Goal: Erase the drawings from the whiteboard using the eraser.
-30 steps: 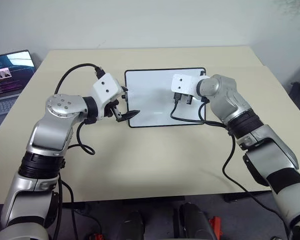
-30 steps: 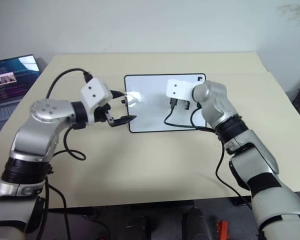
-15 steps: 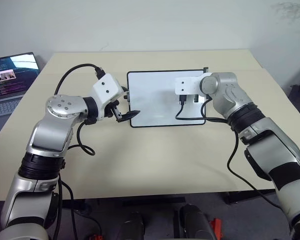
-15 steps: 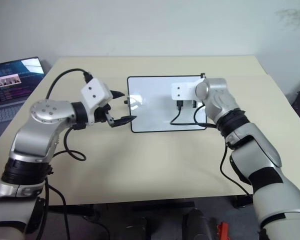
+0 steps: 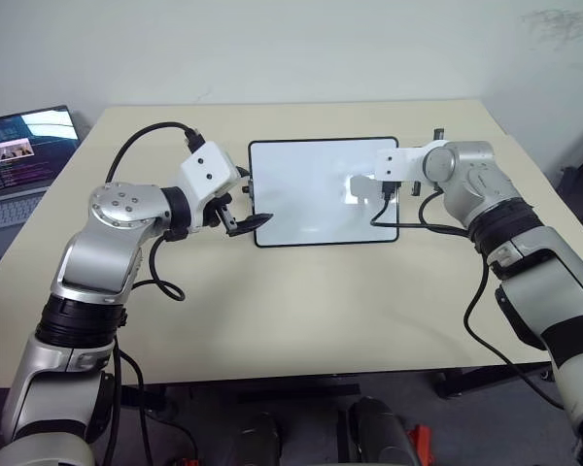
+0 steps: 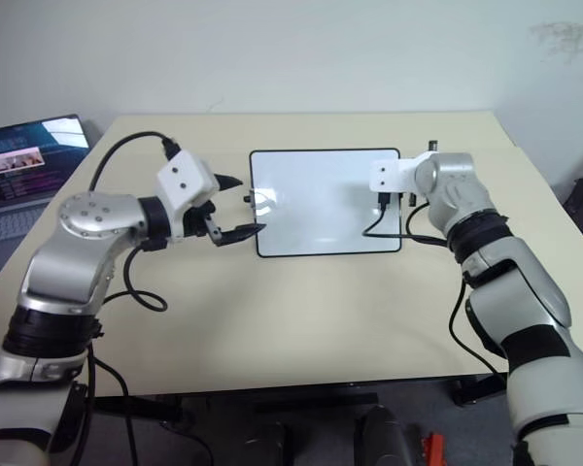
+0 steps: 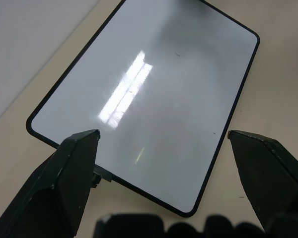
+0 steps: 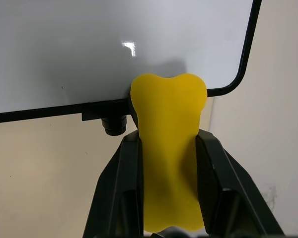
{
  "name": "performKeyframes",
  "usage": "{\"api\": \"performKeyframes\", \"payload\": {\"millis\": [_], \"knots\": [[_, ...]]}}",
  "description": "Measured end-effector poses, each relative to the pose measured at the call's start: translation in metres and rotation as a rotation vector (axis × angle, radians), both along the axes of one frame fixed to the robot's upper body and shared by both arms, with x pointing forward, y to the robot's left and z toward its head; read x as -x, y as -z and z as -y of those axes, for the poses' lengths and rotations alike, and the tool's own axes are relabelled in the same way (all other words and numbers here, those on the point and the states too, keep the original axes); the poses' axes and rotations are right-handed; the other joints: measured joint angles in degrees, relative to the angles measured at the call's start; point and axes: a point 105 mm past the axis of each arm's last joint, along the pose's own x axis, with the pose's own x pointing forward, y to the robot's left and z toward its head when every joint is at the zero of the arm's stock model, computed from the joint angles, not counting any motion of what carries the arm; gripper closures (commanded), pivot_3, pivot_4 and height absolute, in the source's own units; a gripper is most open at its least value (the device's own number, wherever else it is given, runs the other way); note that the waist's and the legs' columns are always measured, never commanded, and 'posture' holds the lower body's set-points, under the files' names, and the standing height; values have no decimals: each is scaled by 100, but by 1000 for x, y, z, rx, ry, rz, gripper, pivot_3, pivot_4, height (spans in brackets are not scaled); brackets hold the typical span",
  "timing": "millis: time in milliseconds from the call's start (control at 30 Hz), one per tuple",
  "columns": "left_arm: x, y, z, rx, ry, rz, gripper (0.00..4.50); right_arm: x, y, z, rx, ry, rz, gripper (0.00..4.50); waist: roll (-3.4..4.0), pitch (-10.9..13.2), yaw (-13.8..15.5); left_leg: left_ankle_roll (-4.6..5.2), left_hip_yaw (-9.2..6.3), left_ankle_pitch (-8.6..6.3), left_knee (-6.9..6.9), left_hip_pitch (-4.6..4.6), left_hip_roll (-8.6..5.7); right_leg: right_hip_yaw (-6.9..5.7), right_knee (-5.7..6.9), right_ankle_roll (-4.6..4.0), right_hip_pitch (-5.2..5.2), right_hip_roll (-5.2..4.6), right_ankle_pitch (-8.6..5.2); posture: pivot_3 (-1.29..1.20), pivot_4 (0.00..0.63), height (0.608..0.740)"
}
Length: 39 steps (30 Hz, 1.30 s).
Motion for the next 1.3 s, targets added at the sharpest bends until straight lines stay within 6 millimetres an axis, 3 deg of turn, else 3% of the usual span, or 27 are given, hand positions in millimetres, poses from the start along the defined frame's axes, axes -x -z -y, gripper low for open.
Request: {"api": "performKeyframes", "payload": {"millis": [100, 200, 300, 367, 433, 467, 500, 533, 600, 700, 833, 900, 1033, 1100, 1233, 1300], "knots": [[0, 0, 0, -2, 1, -2, 0, 9, 2, -6, -148, -27, -65, 3497, 0, 0, 4, 0, -2, 0, -4, -6, 2, -2, -4, 1, -5, 0, 0, 0, 150, 740], [1, 0, -4, -15, -6, -8, 0, 30, 2, -31, -382, -132, -175, 3497, 13, 8, -22, 0, -2, 0, -5, -46, 2, -1, -7, -4, -47, 0, 3, 0, 150, 740], [3, 4, -8, -24, -12, -23, 0, 52, -39, -49, -592, -254, -158, 3497, 14, 9, -56, 0, -3, -1, -7, -81, 3, -5, -5, -27, -81, 0, 17, 0, 150, 740], [6, 7, -9, -27, -10, -36, 0, 58, -62, -36, -665, -242, -103, 3497, 14, 8, -16, 0, -6, -3, -12, -87, 2, -10, -17, -25, -82, 0, 15, 0, 150, 740], [11, 10, -4, -13, 15, -53, 0, 56, -72, 28, -666, -41, -4, 3497, 5, 3, 115, -1, -9, -7, -12, -103, -5, -19, -33, -20, -81, -9, 11, 0, 150, 740], [12, 11, -4, -1, 18, -66, 0, 58, -64, 83, -642, 156, 47, 3498, -6, -2, 245, 2, -8, -14, -11, -105, -9, -23, -41, -17, -75, -13, 8, 0, 150, 740], [12, 11, -5, 2, 14, -69, 0, 61, -54, 108, -631, 253, 50, 3498, -8, -3, 293, 3, -5, -15, -10, -105, -10, -22, -43, -17, -74, -14, 8, 0, 150, 740], [12, 11, -5, 3, 16, -70, 0, 66, -35, 131, -638, 354, 29, 3498, -8, -2, 311, 4, -2, -16, -10, -105, -11, -19, -43, -17, -74, -14, 8, 0, 150, 740], [13, 10, 1, 6, 42, -73, 0, 75, 8, 151, -675, 481, -58, 3500, -4, -1, 293, 4, 7, -16, -10, -96, -9, -9, -32, -17, -74, -14, 7, 0, 150, 740], [13, 11, 16, 9, 97, -79, 0, 88, 48, 157, -848, 605, -156, 3500, 22, 14, 165, 6, 17, -14, -8, -89, -8, 4, -24, -17, -75, -14, 7, 0, 150, 740], [11, 10, 31, 21, 154, -94, 0, 98, 37, 166, -1137, 708, -110, 3500, 29, 16, 74, 7, 19, -13, -5, -79, -6, 6, -23, -16, -69, -12, 7, 0, 150, 740], [12, 10, 44, 43, 198, -96, 0, 106, 40, 171, -1171, 734, -100, 3500, 23, 13, 85, 7, 12, -14, -4, -71, -7, -2, -31, -14, -50, -12, 5, 0, 150, 740], [13, 13, 75, 113, 284, -120, 0, 113, 72, 162, -1189, 764, -192, 3500, 23, 13, 94, 7, 13, -14, 6, -71, -10, 0, -30, -5, -46, -13, 2, 0, 150, 740], [15, 14, 86, 118, 322, -128, 0, 114, 76, 162, -1186, 771, -198, 3500, 24, 13, 87, 7, 13, -13, 6, -69, -10, 1, -28, -5, -46, -13, 2, 0, 150, 740], [24, 23, 131, 105, 459, -164, 0, 115, 89, 165, -1146, 817, -190, 3500, 24, 12, 131, 7, 13, -13, 12, -69, -11, 2, -31, -2, -41, -13, 1, 0, 150, 740], [22, 23, 135, 106, 467, -170, 0, 115, 91, 163, -1155, 815, -198, 3500, 25, 12, 115, 7, 13, -13, 11, -67, -9, 2, -28, -2, -42, -12, 1, 0, 150, 740]]}}
